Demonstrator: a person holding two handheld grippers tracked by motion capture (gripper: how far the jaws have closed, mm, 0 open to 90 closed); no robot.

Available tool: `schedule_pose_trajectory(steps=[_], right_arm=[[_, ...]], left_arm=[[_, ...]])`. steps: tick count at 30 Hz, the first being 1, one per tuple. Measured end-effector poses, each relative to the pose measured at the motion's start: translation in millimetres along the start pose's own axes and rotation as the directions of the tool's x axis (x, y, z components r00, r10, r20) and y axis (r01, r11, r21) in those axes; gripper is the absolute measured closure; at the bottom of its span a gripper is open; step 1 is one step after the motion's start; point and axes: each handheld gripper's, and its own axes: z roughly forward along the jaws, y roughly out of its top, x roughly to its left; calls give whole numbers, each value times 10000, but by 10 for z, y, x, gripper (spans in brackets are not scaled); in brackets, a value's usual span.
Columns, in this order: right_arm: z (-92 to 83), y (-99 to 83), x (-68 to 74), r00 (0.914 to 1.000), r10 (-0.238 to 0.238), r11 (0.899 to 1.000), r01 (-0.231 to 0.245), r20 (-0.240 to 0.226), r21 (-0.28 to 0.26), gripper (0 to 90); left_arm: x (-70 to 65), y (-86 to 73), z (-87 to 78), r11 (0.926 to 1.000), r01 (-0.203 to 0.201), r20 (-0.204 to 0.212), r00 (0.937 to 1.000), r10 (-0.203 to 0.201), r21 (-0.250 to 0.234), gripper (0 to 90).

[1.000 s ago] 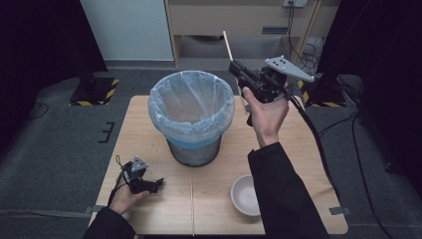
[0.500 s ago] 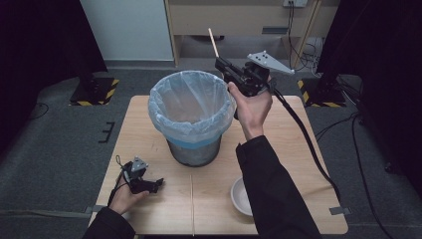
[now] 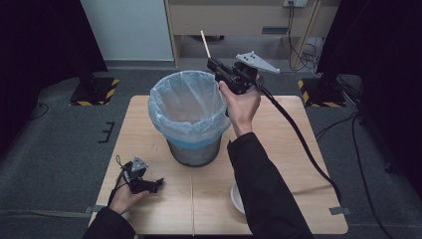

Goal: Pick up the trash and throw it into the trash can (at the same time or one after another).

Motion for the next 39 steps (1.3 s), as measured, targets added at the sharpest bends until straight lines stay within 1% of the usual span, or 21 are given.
schedule_pose_trajectory(steps=[6,11,12,14,16,18,21,24,27,29,33,37,38,39], right_arm=[[118,-66,-16,10000,42,10000,-42,36,63,853],[179,-105,-21,10000,67,9999,-67,50,155,849],[191,-114,-19,10000,74,9998,-74,13,179,835],[220,-136,-15,9997,216,9994,-214,-89,282,757],[239,-153,-17,9998,204,9991,-201,-62,383,711],[241,-155,-21,9998,184,9990,-184,-3,403,695],[218,-125,-23,9997,230,9995,-231,26,237,663],[166,-63,-42,9997,183,9998,-183,159,48,612],[80,27,-63,9994,100,9998,-93,332,-203,526],[9,87,-76,9987,-61,9994,79,507,-352,473],[-161,205,-88,9970,-306,9981,344,717,-518,432],[-337,298,-98,9932,-766,9951,817,873,-556,398],[-390,315,-108,9933,-764,9945,821,864,-643,394],[-461,332,-128,9942,-660,9947,722,844,-734,388]], left_arm=[[0,0,0,10000,2,-1,10000,-2,-2,0],[0,0,0,10000,1,0,10000,-1,-3,0],[0,0,0,10000,3,-1,10000,-3,-4,0],[0,0,0,10000,2,0,10000,-2,-2,0],[0,0,0,10000,1,-1,10000,-1,-4,0],[0,0,0,10000,3,-1,10000,-3,-2,0],[0,0,0,10000,1,-2,10000,-1,-4,0],[0,0,0,10000,-1,0,10000,1,-2,0],[0,0,1,10000,2,-1,10000,-2,-6,0],[0,0,0,10000,-1,-2,10000,1,-4,0],[0,0,0,10000,-1,0,10000,1,-2,0],[0,0,0,10000,-4,-2,10000,4,-1,0],[0,0,0,10000,-4,-2,10000,4,-2,0],[0,0,0,10000,-6,0,10000,6,2,0]])
